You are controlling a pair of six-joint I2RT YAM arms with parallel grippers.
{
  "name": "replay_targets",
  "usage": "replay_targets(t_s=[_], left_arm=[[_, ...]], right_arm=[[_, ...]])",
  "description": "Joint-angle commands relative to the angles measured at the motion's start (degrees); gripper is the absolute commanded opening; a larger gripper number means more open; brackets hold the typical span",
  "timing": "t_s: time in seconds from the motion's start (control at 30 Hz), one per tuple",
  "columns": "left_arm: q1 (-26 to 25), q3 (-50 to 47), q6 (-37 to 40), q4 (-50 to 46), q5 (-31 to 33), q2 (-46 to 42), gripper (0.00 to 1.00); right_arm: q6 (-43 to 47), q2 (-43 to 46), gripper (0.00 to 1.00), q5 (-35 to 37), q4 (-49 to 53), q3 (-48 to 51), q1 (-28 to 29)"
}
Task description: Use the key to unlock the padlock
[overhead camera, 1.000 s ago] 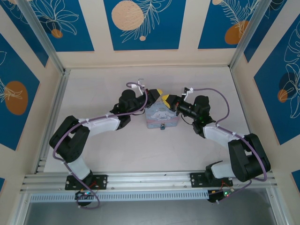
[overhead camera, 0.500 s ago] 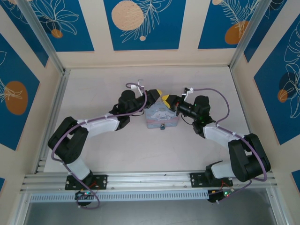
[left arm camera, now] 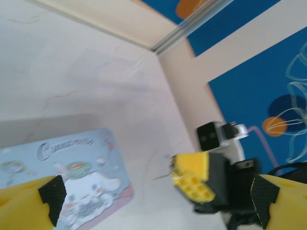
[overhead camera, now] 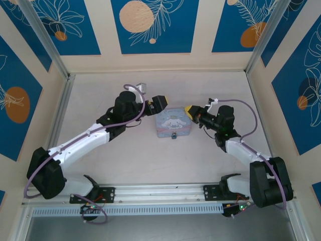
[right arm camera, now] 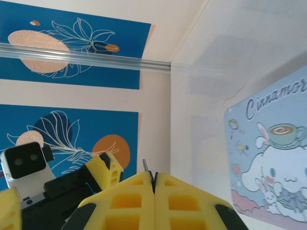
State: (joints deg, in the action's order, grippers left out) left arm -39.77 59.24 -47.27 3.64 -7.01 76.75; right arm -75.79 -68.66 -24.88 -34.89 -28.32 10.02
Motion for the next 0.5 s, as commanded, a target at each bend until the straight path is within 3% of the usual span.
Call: replay_targets(t_s=[0.0, 0.17, 0.3, 0.47], left_arm=[[-1.44, -2.62, 7.20, -11.92, 6.74, -1.29, 1.00], [-5.04, -11.70, 6.53, -6.37, 10.20, -3.88, 1.00], [-7.02, -14.95, 7.38, -3.01, 5.58, -2.26, 1.00], [-10.72, -17.99, 8.38, 4.08, 4.90, 1.22, 1.00]], right_arm=[[4.96, 1.66, 0.00, -2.69, 6.13, 1.11, -2.28], [8.15, 3.16, 0.00, -2.56, 10.51, 1.41, -4.36], [11.04, 4.63, 0.00, -1.59, 14.35, 1.48, -5.25], [11.52, 3.38, 0.00, -2.41, 14.36, 1.52, -6.53]])
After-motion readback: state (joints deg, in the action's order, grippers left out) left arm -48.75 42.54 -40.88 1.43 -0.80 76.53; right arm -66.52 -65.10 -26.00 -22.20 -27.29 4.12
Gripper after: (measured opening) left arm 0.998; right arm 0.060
